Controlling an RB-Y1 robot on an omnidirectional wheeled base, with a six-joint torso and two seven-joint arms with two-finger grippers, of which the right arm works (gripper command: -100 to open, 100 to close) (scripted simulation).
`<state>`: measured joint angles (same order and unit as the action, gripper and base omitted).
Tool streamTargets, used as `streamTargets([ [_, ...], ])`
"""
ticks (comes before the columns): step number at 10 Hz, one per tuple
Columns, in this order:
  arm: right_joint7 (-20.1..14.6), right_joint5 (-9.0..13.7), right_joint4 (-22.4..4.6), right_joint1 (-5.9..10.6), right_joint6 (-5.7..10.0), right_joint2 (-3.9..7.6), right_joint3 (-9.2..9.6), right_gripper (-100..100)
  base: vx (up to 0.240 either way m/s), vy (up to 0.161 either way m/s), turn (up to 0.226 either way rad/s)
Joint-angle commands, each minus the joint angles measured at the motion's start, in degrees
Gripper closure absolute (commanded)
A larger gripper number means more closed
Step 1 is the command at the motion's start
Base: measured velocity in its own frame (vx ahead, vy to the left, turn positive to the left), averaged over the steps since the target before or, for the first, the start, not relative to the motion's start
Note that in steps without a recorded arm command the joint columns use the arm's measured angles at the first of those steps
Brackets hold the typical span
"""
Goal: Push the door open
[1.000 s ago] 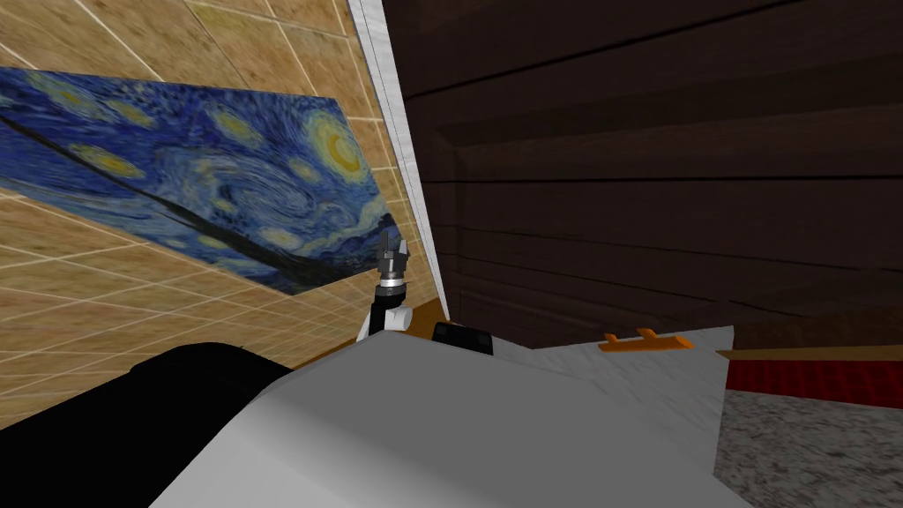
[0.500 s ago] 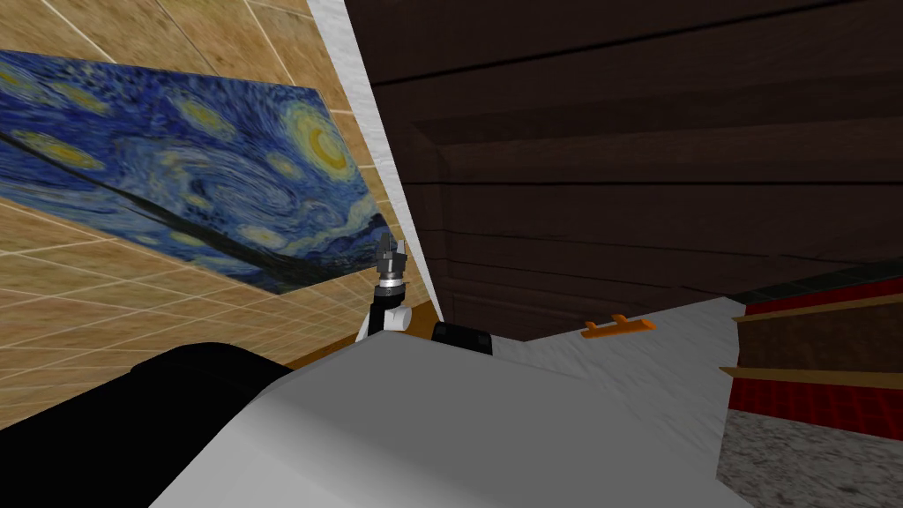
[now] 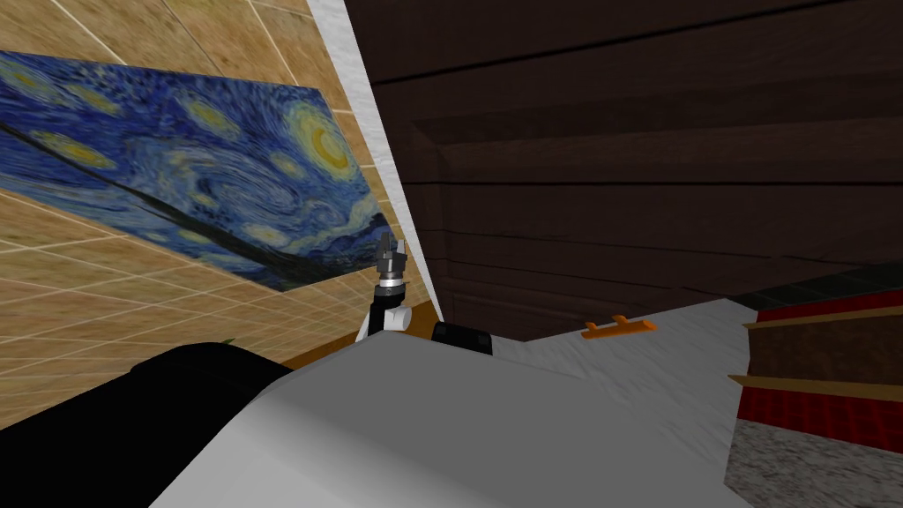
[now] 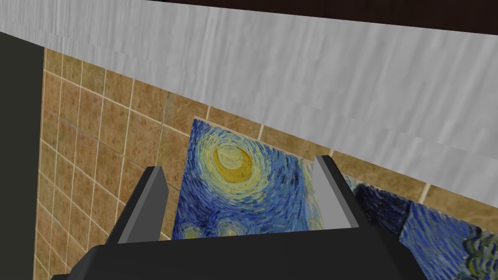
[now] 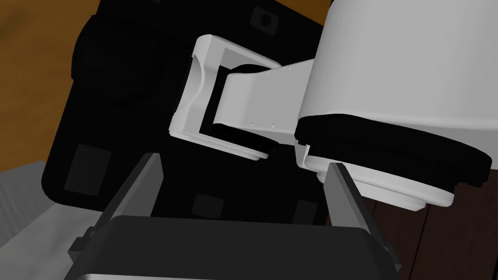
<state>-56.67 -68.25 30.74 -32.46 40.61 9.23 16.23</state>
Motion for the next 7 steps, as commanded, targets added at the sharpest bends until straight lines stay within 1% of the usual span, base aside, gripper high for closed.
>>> streamTargets([
  [1,0.02,-0.54,-1.42,0.30,1.04,-0.36,0.46,-100,0.014,-0.046,0.066],
  [2,0.02,-0.54,-1.42,0.30,1.04,-0.36,0.46,-100,0.017,-0.034,0.074],
  [4,0.02,-0.54,-1.42,0.30,1.04,-0.36,0.46,-100,-0.003,0.006,-0.022],
  [7,0.02,-0.54,-1.42,0.30,1.04,-0.36,0.46,-100,0.003,-0.005,0.012],
])
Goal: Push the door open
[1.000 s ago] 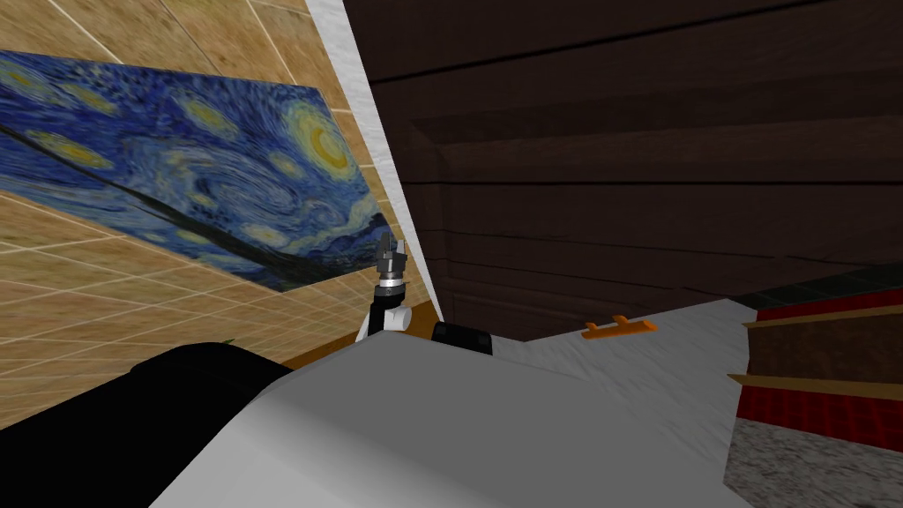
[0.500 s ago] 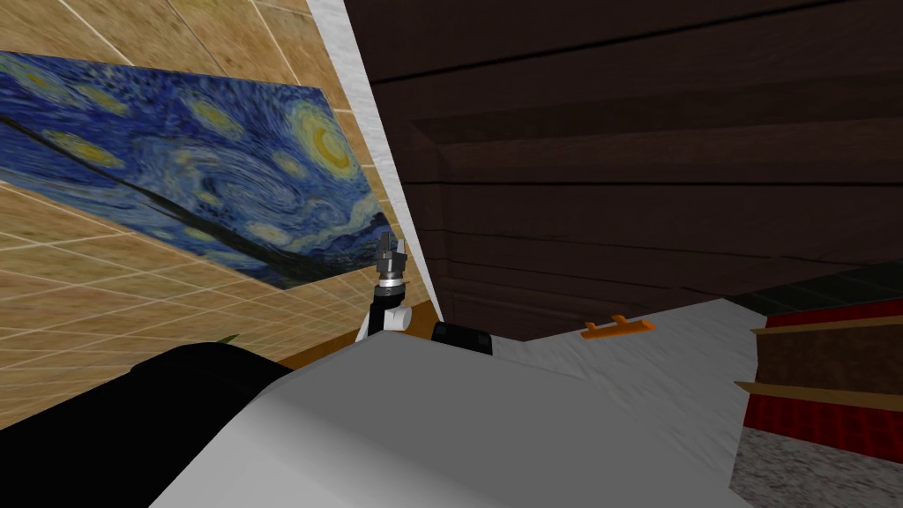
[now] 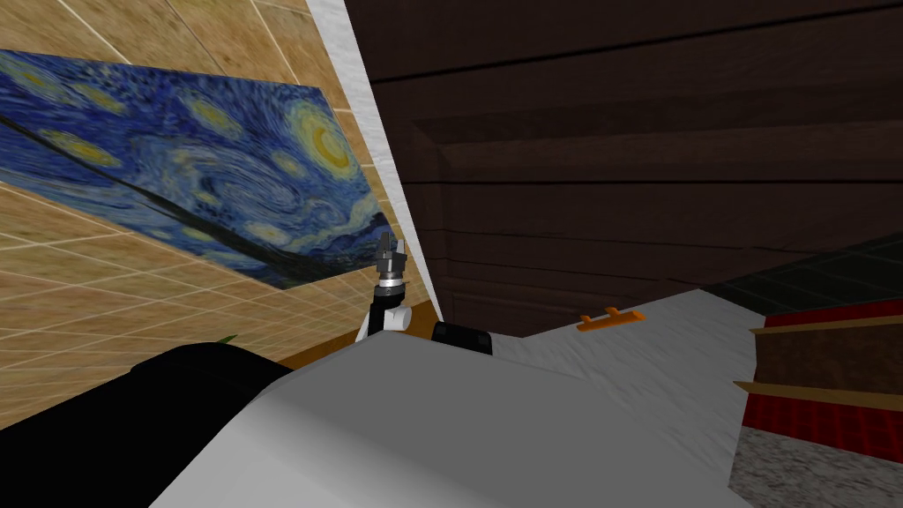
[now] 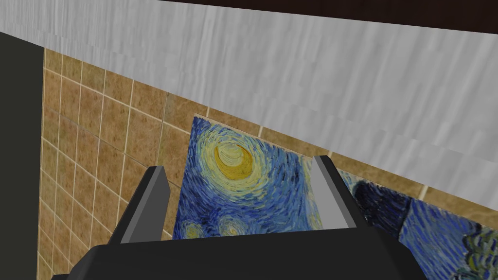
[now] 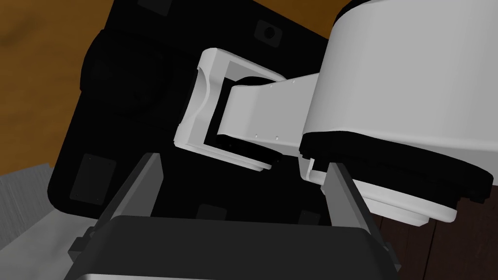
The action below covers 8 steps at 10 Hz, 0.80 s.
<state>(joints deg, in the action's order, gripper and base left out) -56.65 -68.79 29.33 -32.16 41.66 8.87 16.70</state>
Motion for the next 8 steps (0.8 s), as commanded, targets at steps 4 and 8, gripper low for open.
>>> streamTargets([
  [4,-0.85,-0.42,0.35,0.33,0.62,0.60,1.58,-100,0.003,-0.009,0.013],
  [8,-1.23,-0.61,0.51,0.48,0.90,0.87,2.29,-100,0.010,-0.017,0.049],
])
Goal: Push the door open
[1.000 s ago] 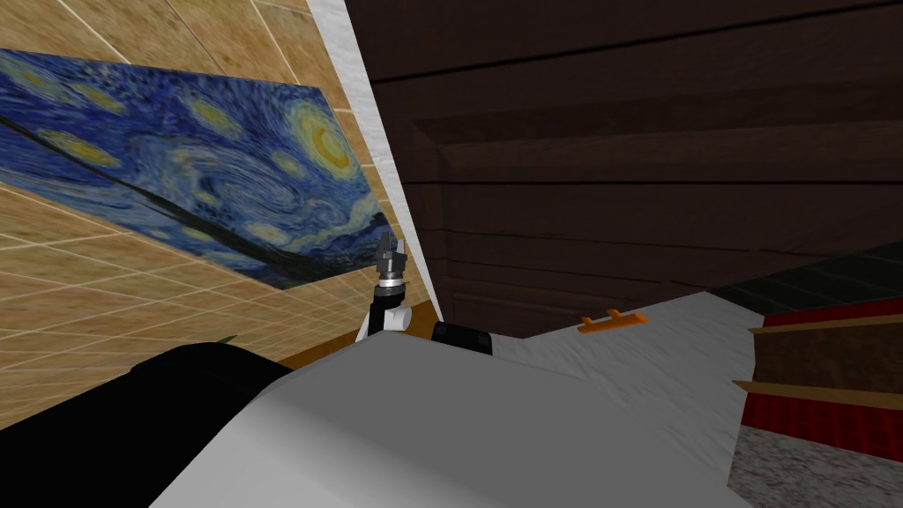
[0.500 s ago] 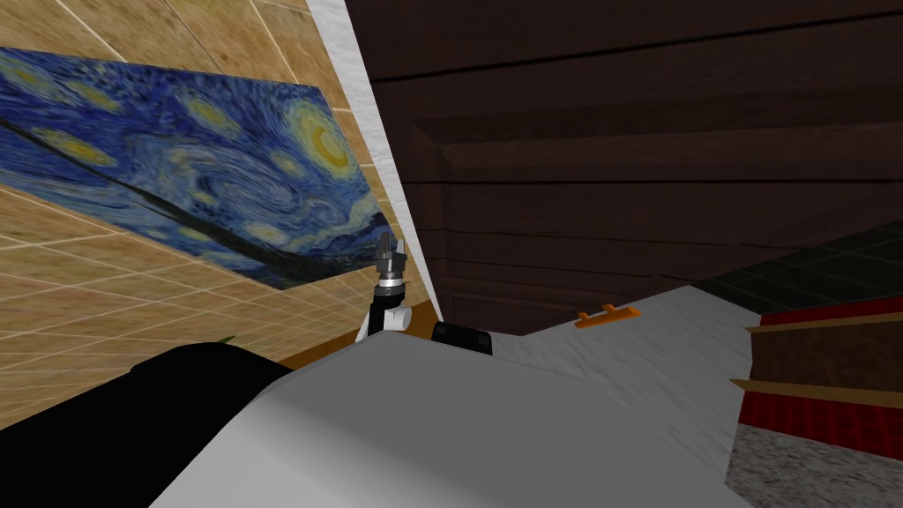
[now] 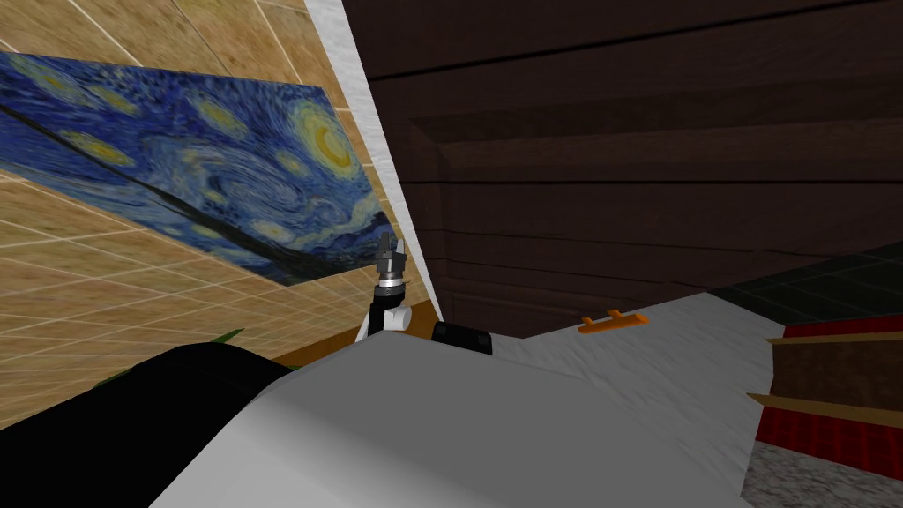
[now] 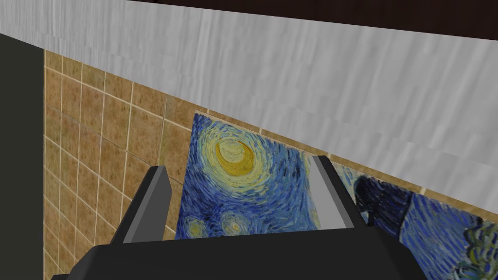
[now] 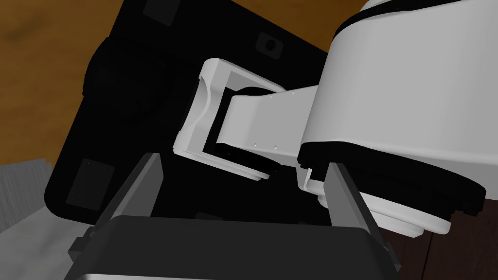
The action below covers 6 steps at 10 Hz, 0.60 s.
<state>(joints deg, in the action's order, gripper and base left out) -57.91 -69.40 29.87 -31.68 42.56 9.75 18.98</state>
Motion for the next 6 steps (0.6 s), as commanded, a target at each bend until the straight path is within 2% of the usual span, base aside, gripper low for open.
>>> streamTargets([
  [1,0.03,0.00,-0.03,0.00,0.00,-0.01,0.00,-100,-0.004,0.007,-0.021],
  [6,0.03,0.00,-0.03,0.00,0.00,-0.01,0.00,-100,0.002,-0.003,0.009],
])
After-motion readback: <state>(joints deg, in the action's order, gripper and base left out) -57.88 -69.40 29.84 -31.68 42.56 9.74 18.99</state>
